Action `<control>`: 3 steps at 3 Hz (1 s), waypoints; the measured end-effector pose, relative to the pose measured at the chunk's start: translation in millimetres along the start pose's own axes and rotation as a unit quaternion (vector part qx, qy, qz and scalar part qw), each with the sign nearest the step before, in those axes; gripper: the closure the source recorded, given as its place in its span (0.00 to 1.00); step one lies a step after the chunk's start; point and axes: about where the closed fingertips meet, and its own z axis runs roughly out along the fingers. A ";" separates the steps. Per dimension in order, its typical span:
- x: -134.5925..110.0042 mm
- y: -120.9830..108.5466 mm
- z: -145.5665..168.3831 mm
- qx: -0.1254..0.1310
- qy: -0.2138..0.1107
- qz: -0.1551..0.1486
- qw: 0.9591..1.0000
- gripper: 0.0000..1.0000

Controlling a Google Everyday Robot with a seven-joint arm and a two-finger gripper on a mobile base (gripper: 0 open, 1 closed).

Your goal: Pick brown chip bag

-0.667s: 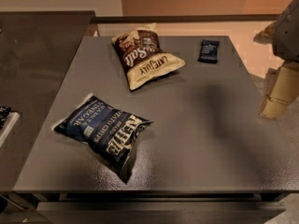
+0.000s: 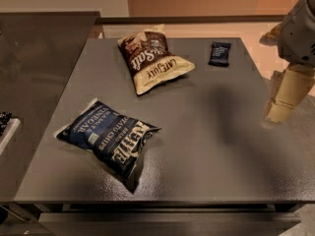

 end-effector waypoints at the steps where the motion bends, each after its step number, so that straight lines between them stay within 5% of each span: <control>1: -17.3 -10.8 18.4 -0.009 -0.024 0.000 1.000 0.00; 3: -68.8 -45.8 58.3 -0.013 -0.079 0.009 0.997 0.00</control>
Offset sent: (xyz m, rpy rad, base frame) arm 0.0785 0.0668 -0.0317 0.1877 -0.0008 0.0417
